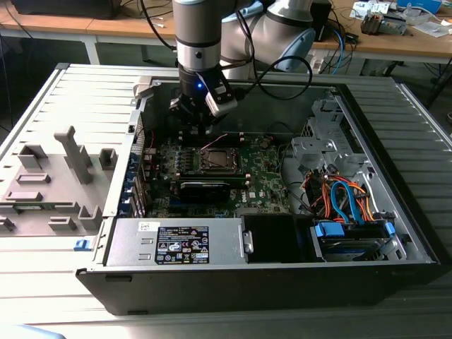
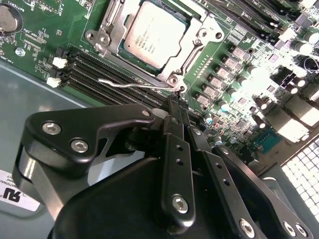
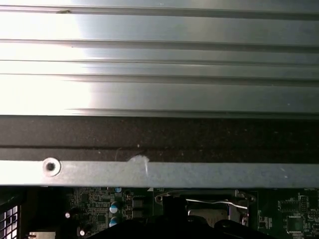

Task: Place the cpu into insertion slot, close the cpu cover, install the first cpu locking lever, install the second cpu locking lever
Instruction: 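Install the first cpu locking lever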

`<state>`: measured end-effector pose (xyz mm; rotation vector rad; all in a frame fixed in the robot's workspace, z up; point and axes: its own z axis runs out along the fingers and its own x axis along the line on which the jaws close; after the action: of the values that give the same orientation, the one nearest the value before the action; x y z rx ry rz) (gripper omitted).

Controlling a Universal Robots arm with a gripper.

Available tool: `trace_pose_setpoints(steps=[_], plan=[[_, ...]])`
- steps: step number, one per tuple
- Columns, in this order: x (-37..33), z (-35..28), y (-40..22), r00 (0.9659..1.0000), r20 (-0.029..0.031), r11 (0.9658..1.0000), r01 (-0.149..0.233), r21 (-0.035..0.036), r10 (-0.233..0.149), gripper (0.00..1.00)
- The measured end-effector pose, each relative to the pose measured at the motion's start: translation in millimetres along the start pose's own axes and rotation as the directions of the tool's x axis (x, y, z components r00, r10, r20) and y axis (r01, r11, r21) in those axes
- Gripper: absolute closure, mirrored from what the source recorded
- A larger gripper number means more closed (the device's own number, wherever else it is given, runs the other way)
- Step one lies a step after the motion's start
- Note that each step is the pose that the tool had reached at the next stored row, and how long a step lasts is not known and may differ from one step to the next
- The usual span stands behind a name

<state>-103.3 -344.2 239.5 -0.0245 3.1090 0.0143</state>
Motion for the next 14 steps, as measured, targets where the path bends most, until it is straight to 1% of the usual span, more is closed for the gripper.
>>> trace_pose_setpoints(steps=[14], plan=[[-0.1,3.4,0.0,1.0,0.0,1.0,0.0,0.0,0.0,0.89]])
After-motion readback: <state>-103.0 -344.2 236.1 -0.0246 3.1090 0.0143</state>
